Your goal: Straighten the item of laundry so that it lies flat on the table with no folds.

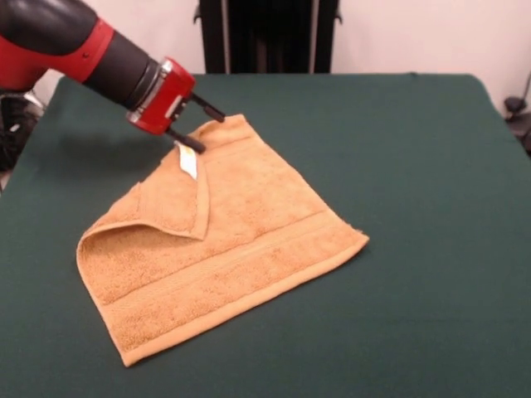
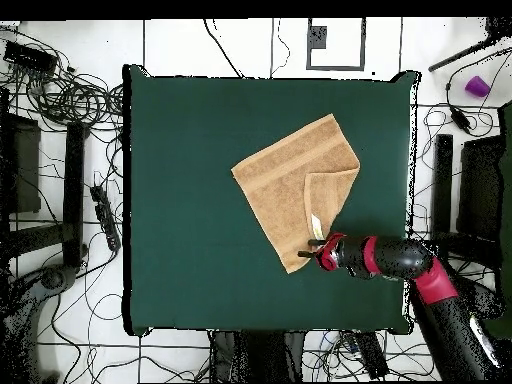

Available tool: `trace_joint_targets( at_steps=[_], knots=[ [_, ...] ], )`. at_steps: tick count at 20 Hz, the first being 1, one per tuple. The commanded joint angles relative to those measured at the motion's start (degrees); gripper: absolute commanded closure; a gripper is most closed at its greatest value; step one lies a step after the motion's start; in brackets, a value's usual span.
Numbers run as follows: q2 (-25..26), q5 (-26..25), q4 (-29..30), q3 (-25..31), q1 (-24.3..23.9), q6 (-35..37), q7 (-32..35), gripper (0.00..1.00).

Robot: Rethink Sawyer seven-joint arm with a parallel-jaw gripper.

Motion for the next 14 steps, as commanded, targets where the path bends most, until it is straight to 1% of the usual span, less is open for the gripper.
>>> trace_joint_targets(
  at_steps=[1, 4, 6, 10, 12, 14],
  knots=[
    [0.33, -5.39, -7.79, -4.83, 1.18, 3.7, -17.19, 0.0],
    [-1.86, -5.08, -5.33, -4.76, 0.82, 3.32, -14.25, 0.0],
    [-5.56, -3.68, -1.91, -4.23, 0.68, 4.31, -10.27, 0.0],
    [-16.28, 1.41, 7.04, -0.82, -0.74, 7.54, -2.35, 0.0],
    [-22.17, 4.94, 9.74, 0.85, -1.13, 11.58, 0.02, 0.0],
    [-26.98, 9.15, 11.25, 2.19, -1.66, 15.96, 1.62, 0.0]
  ],
)
